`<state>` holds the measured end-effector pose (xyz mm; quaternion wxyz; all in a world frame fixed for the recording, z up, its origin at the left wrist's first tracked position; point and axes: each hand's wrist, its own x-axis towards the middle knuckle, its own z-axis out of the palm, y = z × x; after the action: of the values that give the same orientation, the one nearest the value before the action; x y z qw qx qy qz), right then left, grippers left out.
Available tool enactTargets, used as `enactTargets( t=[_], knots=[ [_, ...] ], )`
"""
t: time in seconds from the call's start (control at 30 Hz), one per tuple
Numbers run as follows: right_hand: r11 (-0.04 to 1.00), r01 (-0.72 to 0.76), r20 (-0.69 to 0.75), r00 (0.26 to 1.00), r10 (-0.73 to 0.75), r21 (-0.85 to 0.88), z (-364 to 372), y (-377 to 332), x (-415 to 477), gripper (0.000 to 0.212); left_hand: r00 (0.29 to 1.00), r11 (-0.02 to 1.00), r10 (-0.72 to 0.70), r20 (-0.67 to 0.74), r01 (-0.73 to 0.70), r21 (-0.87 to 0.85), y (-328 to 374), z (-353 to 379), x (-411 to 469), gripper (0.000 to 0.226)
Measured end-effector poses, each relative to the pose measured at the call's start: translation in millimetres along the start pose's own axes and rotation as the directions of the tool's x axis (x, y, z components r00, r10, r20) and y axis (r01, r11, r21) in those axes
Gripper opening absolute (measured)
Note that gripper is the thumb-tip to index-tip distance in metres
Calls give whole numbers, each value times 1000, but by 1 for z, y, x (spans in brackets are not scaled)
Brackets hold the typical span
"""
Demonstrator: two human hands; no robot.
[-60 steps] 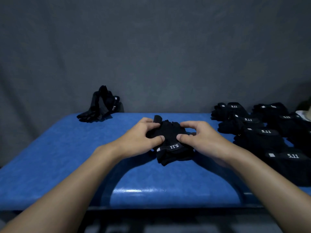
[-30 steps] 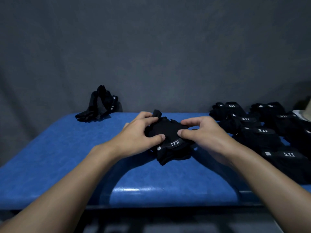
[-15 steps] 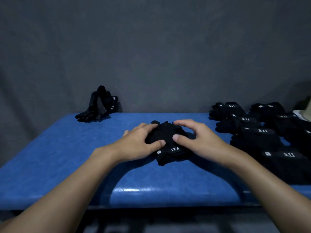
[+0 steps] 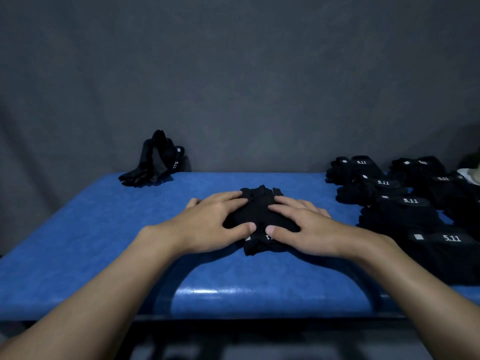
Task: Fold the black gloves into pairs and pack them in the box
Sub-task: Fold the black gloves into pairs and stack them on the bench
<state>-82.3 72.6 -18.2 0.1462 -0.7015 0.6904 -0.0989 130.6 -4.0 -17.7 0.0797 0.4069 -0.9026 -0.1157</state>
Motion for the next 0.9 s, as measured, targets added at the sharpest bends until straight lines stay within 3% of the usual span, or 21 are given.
enactTargets(
  t=[0.3, 0.43, 0.57, 0.73, 0.9],
  knots=[
    [1000, 8, 29, 1000, -7, -6, -1, 7, 3, 73, 996, 997, -46, 75, 42, 61, -2, -1, 1, 80],
    [996, 70, -65, 996, -66, 63, -4, 4, 1, 73, 999, 997, -39, 12, 40, -66, -1, -4, -2, 100],
    [993, 36, -38, 999, -31, 115, -3, 5, 2, 78, 998, 950, 22, -66, -42, -309, 5, -8, -4, 77],
    [994, -36, 46, 998, 31, 101, -1, 12, 5, 90, 997, 995, 18, 69, -11, -95, 2, -2, -4, 77],
    [996, -52, 47, 998, 49, 74, 1, 15, 9, 101, 996, 1000, 22, 90, -23, 6, -3, 1, -1, 79]
  ],
)
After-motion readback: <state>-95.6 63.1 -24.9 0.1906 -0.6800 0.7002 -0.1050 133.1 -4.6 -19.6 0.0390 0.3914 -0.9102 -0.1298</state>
